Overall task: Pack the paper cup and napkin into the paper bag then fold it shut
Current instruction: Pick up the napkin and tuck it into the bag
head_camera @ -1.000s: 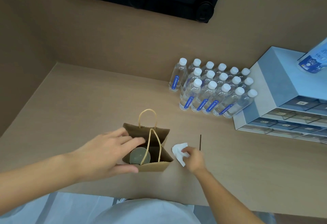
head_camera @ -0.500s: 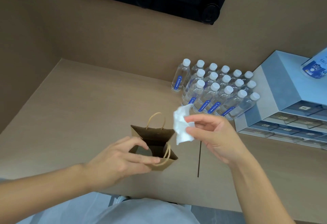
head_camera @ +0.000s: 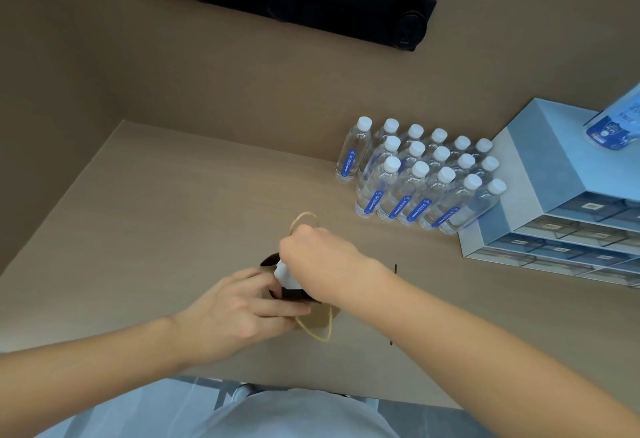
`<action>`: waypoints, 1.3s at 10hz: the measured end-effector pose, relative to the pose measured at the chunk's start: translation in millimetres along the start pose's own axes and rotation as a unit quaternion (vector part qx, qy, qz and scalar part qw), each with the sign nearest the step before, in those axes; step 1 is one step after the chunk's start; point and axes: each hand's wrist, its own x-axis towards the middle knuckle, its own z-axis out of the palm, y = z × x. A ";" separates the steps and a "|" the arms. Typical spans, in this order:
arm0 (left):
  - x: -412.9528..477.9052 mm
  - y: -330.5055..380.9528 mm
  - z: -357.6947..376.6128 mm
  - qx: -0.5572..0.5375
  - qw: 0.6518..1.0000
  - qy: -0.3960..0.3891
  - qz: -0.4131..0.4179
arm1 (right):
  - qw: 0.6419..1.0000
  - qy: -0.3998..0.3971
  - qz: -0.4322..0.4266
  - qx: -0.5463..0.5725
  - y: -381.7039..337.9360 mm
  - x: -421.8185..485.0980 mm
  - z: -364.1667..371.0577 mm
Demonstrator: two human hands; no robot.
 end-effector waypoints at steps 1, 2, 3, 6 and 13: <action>-5.1 -4.6 -5.2 0.004 1.000 -0.017 -0.018 | 0.997 -0.060 -0.032 -0.043 0.2 -5.2 -9.3; -12.7 -8.0 -9.4 0.015 0.998 -0.054 -0.029 | 0.991 -0.085 -0.052 -0.085 5.9 -11.8 -17.6; -15.3 -9.1 -12.8 0.008 0.996 -0.071 -0.051 | 0.989 -0.089 -0.058 -0.100 9.9 -13.7 -22.0; -6.8 -5.4 -11.2 0.007 0.994 -0.104 -0.021 | 0.939 -0.279 0.023 -0.198 17.1 50.0 27.4; -0.5 -8.8 -8.7 -0.024 0.993 -0.115 -0.034 | 0.981 -0.182 -0.060 -0.008 27.8 12.0 -13.2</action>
